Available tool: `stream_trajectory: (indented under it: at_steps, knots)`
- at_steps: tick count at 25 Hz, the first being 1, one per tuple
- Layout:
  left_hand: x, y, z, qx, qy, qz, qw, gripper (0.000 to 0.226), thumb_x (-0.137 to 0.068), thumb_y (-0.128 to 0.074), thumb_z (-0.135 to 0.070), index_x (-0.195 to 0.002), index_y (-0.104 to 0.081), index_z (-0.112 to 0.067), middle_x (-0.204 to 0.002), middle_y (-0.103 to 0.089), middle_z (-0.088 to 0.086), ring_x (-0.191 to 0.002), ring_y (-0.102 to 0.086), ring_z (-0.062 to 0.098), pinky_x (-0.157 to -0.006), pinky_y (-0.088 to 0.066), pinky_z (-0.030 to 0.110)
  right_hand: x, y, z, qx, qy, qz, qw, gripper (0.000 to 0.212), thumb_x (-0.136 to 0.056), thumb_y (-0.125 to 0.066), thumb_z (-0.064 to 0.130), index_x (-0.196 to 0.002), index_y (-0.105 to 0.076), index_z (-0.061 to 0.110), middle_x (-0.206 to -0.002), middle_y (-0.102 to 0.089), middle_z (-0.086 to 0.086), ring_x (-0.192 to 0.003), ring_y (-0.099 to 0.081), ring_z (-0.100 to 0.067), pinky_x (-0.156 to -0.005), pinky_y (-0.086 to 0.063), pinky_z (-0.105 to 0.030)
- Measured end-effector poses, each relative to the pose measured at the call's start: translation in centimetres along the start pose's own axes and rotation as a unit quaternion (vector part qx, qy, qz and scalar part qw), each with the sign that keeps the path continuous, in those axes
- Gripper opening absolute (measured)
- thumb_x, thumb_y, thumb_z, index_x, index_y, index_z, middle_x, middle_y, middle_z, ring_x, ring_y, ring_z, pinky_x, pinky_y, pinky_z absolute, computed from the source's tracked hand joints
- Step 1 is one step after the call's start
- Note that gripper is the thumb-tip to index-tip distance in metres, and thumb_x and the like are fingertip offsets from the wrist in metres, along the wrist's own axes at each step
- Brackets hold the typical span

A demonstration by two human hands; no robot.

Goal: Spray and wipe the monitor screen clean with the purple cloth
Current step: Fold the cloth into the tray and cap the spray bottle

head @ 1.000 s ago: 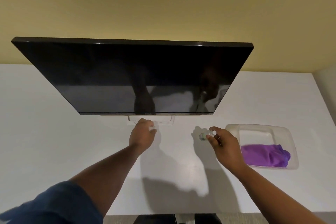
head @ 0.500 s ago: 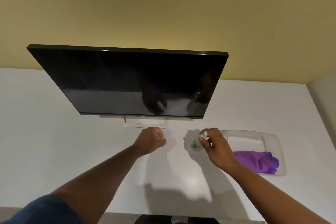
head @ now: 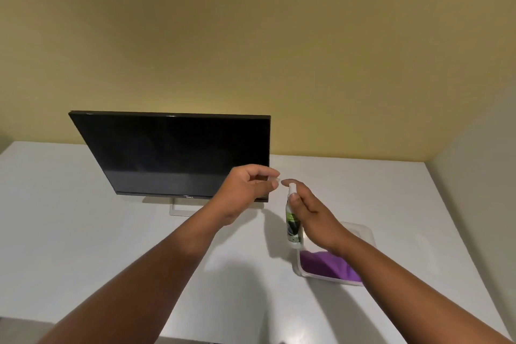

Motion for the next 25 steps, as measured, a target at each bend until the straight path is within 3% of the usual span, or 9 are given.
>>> stream_trajectory:
  at_steps: [1, 3, 5, 9, 12, 15, 19, 23, 25]
  knots:
    - [-0.1, -0.9, -1.6, 0.008, -0.018, -0.003, 1.000, 0.018, -0.090, -0.078, -0.012, -0.097, -0.082, -0.028, -0.099, -0.077, 0.005, -0.093, -0.070, 0.017, -0.088, -0.057, 0.029, 0.1, 0.8, 1.2, -0.018, 0.012, -0.009, 1.000, 0.033, -0.104, -0.034, 0.057, -0.135, -0.044, 0.058, -0.081, -0.055, 0.026, -0.080, -0.053, -0.001, -0.085, -0.051, -0.023]
    - [0.0, -2.5, -4.8, 0.025, -0.055, -0.008, 0.998, 0.022, -0.093, -0.073, -0.007, -0.096, -0.082, -0.027, -0.098, -0.077, 0.006, -0.095, -0.070, 0.018, -0.089, -0.057, 0.028, 0.3, 2.2, 3.3, -0.062, 0.032, -0.022, 0.997, 0.035, -0.105, -0.036, 0.057, -0.139, -0.044, 0.061, -0.090, -0.058, 0.032, -0.089, -0.057, -0.005, -0.095, -0.058, -0.043]
    - [0.2, -3.8, -7.7, 0.026, -0.090, -0.006, 0.996, 0.025, -0.095, -0.069, -0.005, -0.095, -0.082, -0.026, -0.100, -0.078, 0.008, -0.098, -0.072, 0.019, -0.090, -0.056, 0.027, 0.8, 3.5, 5.2, -0.091, 0.059, -0.032, 0.994, 0.037, -0.104, -0.038, 0.057, -0.141, -0.043, 0.062, -0.093, -0.057, 0.027, -0.085, -0.057, -0.010, -0.091, -0.060, -0.050]
    - [0.5, -5.5, -12.1, -0.022, -0.145, 0.004, 0.989, 0.025, -0.097, -0.068, -0.006, -0.099, -0.082, -0.027, -0.104, -0.078, 0.005, -0.100, -0.073, 0.017, -0.092, -0.057, 0.027, 1.1, 5.6, 8.1, -0.127, 0.109, -0.066, 0.984, 0.039, -0.102, -0.040, 0.060, -0.139, -0.040, 0.068, -0.084, -0.053, 0.002, -0.059, -0.050, -0.011, -0.065, -0.060, -0.034]
    - [0.4, -6.4, -14.4, -0.033, -0.170, -0.001, 0.985, 0.020, -0.094, -0.072, -0.007, -0.107, -0.078, -0.021, -0.098, -0.077, 0.003, -0.093, -0.072, 0.014, -0.085, -0.057, 0.027, 1.1, 6.8, 9.5, -0.150, 0.140, -0.087, 0.975, 0.041, -0.104, -0.044, 0.051, -0.142, -0.039, 0.065, -0.084, -0.057, 0.000, -0.056, -0.049, -0.012, -0.058, -0.054, -0.031]
    - [0.5, -7.2, -15.9, -0.031, -0.188, -0.020, 0.981, 0.013, -0.090, -0.078, -0.010, -0.101, -0.074, -0.015, -0.083, -0.072, 0.000, -0.079, -0.068, 0.012, -0.075, -0.056, 0.025, 1.3, 8.0, 10.9, -0.148, 0.161, -0.083, 0.972, 0.054, -0.102, -0.059, 0.041, -0.145, -0.036, 0.063, -0.097, -0.058, -0.009, -0.064, -0.055, -0.012, -0.056, -0.053, -0.032]
    - [1.1, -7.9, -16.5, -0.032, -0.199, 0.007, 0.979, 0.006, -0.090, -0.077, -0.009, -0.092, -0.076, -0.014, -0.081, -0.072, 0.007, -0.074, -0.065, 0.018, -0.071, -0.056, 0.028, 1.5, 8.5, 11.9, -0.087, 0.177, -0.074, 0.978, 0.080, -0.094, -0.071, 0.025, -0.146, -0.027, 0.067, -0.096, -0.067, 0.016, -0.069, -0.060, -0.010, -0.057, -0.055, -0.030]
    - [1.3, -7.9, -15.7, -0.018, -0.173, 0.033, 0.984, 0.013, -0.094, -0.072, -0.005, -0.093, -0.075, -0.018, -0.081, -0.072, 0.009, -0.071, -0.065, 0.019, -0.070, -0.056, 0.029, 1.9, 8.0, 11.5, -0.095, 0.184, -0.067, 0.976, 0.070, -0.097, -0.067, 0.026, -0.143, -0.033, 0.064, -0.089, -0.066, 0.015, -0.060, -0.059, -0.015, -0.054, -0.054, -0.033]
    - [1.5, -8.0, -15.2, 0.000, -0.154, 0.029, 0.988, 0.016, -0.093, -0.073, -0.006, -0.104, -0.067, -0.017, -0.086, -0.075, 0.010, -0.072, -0.067, 0.019, -0.071, -0.056, 0.030, 2.2, 7.6, 11.1, -0.114, 0.178, -0.076, 0.974, 0.060, -0.095, -0.067, 0.027, -0.139, -0.038, 0.057, -0.083, -0.065, 0.011, -0.056, -0.057, -0.016, -0.052, -0.052, -0.034]
Point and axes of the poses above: each hand's wrist, its own x-axis away from the middle knuckle, its own y-axis out of the back of the hand, z = x × y, the point moved 1 cm from there along -x, towards the middle knuckle
